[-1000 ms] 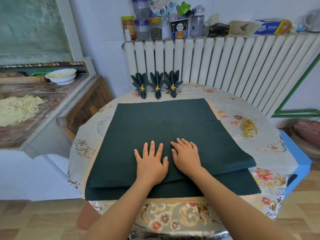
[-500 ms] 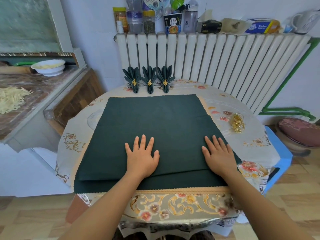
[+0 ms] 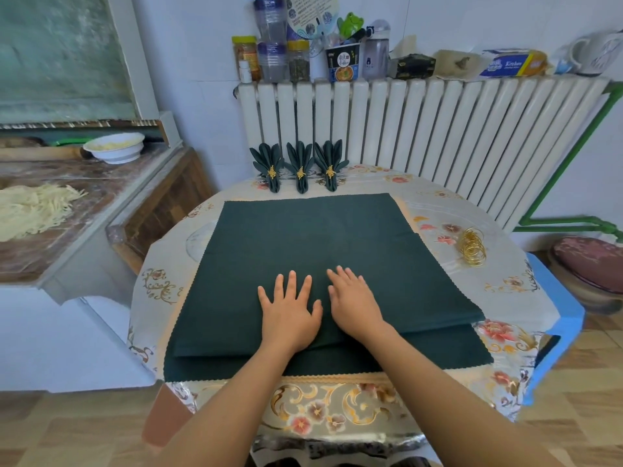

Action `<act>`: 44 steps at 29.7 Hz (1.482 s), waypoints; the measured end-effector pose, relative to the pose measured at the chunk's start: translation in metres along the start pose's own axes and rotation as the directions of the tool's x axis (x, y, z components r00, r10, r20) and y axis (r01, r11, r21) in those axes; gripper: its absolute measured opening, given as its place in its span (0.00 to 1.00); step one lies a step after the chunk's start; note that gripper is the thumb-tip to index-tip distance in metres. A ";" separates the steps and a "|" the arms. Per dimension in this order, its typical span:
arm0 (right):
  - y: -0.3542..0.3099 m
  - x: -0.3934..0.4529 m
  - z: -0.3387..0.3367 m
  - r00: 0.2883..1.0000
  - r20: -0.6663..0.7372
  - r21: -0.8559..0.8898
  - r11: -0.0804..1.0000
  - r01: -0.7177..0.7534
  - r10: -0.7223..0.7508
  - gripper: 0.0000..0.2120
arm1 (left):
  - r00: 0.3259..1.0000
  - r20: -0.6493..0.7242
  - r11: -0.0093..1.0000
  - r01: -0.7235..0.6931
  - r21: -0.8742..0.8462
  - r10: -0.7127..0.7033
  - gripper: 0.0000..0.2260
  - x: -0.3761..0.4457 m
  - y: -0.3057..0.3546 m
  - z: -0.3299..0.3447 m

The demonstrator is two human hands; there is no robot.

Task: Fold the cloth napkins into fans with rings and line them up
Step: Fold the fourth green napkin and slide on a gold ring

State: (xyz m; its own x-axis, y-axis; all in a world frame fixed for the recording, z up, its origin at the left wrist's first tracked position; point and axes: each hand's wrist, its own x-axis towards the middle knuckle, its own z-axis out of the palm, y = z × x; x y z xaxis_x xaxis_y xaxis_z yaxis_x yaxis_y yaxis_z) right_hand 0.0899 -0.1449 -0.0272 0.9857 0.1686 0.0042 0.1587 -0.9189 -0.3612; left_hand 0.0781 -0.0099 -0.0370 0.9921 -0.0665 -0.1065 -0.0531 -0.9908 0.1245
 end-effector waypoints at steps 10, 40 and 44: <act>-0.003 -0.002 0.017 0.999 0.028 -0.176 0.984 -0.010 0.015 0.30 | 1.000 -0.020 1.000 0.010 -0.007 -0.010 0.26 -0.015 -0.063 -0.003; -0.005 -0.001 0.025 0.996 -0.077 -0.183 0.982 -0.054 0.040 0.43 | 0.977 0.192 0.995 0.094 -0.019 -0.088 0.24 0.120 -0.150 -0.082; -0.006 -0.002 0.023 0.998 -0.059 -0.199 0.979 -0.048 0.036 0.44 | 0.989 0.109 0.987 0.113 -0.115 -0.100 0.16 0.109 -0.150 -0.086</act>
State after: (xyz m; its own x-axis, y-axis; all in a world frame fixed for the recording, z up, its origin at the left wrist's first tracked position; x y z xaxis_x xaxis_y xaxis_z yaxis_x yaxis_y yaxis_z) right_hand 0.0855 -0.1311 -0.0468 0.9925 0.1135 0.0463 0.1198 -0.9784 -0.1683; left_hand 0.2036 0.1418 0.0176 0.9740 0.0209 -0.2255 0.0728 -0.9718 0.2244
